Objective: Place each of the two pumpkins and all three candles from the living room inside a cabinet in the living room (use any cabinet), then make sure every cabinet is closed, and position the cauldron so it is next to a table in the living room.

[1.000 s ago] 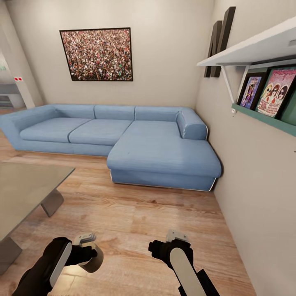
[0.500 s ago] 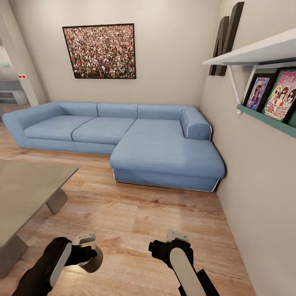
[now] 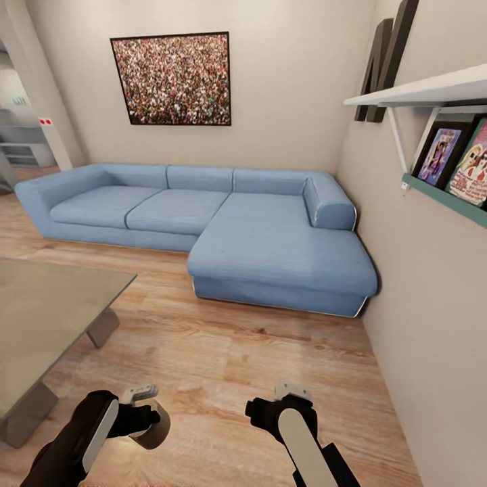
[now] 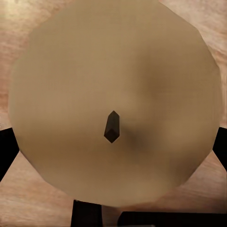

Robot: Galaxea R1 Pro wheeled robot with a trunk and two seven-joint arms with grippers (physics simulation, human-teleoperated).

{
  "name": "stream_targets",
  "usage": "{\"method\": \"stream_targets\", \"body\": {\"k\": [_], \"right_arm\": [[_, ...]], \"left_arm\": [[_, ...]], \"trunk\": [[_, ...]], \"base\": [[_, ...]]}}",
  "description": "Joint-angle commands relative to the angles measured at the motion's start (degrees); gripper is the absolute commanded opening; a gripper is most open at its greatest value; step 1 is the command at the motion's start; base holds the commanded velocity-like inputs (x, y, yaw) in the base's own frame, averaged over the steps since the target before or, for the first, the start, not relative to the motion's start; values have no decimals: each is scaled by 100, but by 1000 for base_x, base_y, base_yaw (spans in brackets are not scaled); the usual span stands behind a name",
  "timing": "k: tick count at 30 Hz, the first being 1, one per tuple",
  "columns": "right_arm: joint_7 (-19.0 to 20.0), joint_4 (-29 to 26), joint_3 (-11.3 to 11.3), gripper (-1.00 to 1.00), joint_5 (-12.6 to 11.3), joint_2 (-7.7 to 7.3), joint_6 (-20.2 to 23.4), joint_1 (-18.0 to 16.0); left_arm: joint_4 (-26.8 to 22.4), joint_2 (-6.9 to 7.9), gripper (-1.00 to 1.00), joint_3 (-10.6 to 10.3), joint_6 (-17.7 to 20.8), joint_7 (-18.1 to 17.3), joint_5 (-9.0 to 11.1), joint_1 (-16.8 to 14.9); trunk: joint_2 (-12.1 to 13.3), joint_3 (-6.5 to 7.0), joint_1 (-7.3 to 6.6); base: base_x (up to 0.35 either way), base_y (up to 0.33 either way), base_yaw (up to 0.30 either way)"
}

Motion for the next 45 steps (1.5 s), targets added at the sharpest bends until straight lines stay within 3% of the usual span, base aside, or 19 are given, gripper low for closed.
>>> {"method": "stream_targets", "body": {"k": [1, 14, 32, 45], "right_arm": [[0, 1, -2, 100, 1, 0, -2, 0], [-13, 2, -6, 100, 25, 0, -14, -1], [0, 2, -19, 100, -13, 0, -14, -1], [0, 2, -24, 100, -18, 0, -14, -1]], "left_arm": [[0, 0, -100, 0, 0, 1, 0, 0], [2, 4, -100, 0, -4, -27, 8, 0], [2, -16, -100, -16, -1, -7, -3, 0], [4, -24, -100, -16, -8, -17, 1, 0]], "trunk": [[41, 9, -23], [563, 132, -308], [1285, 445, -704], [1285, 445, -704]], "base": [[0, 0, 96], [0, 0, 92], [-23, 0, 32], [-139, 0, 275]]}}
